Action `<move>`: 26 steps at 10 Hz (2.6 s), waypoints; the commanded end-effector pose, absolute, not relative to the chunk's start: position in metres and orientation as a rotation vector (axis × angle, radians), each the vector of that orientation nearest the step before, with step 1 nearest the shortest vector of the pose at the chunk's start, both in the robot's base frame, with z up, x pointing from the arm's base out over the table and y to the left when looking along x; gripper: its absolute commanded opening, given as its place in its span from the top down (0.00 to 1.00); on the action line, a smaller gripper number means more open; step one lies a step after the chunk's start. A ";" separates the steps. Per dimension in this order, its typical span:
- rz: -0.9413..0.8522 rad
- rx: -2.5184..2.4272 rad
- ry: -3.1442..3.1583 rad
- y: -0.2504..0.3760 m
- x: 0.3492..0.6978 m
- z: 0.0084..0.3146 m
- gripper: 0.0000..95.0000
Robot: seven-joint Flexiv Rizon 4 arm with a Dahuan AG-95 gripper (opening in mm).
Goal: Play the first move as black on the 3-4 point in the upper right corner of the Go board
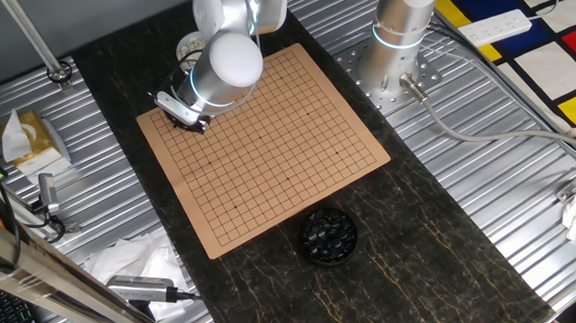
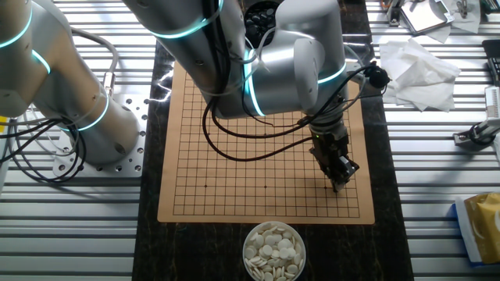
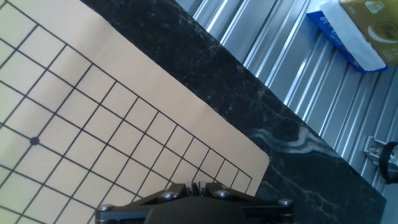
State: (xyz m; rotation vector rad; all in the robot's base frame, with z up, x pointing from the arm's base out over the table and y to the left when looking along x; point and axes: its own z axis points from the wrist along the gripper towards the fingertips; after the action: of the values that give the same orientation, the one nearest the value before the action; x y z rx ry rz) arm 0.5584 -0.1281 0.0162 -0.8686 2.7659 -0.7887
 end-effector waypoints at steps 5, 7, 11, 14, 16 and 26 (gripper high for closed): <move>-0.777 -0.873 2.767 -0.128 0.558 0.016 1.00; -0.774 -0.874 2.767 -0.128 0.558 0.016 1.00; -0.771 -0.879 2.767 -0.128 0.558 0.016 0.80; -0.770 -0.885 2.766 -0.128 0.559 0.016 0.80; -0.769 -0.887 2.766 -0.128 0.559 0.016 0.80; -0.754 -0.889 2.766 -0.127 0.559 0.016 0.80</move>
State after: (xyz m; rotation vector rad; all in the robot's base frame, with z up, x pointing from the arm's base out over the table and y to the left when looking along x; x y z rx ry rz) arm 0.5591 -0.1275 0.0161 -0.8888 2.7670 -0.7540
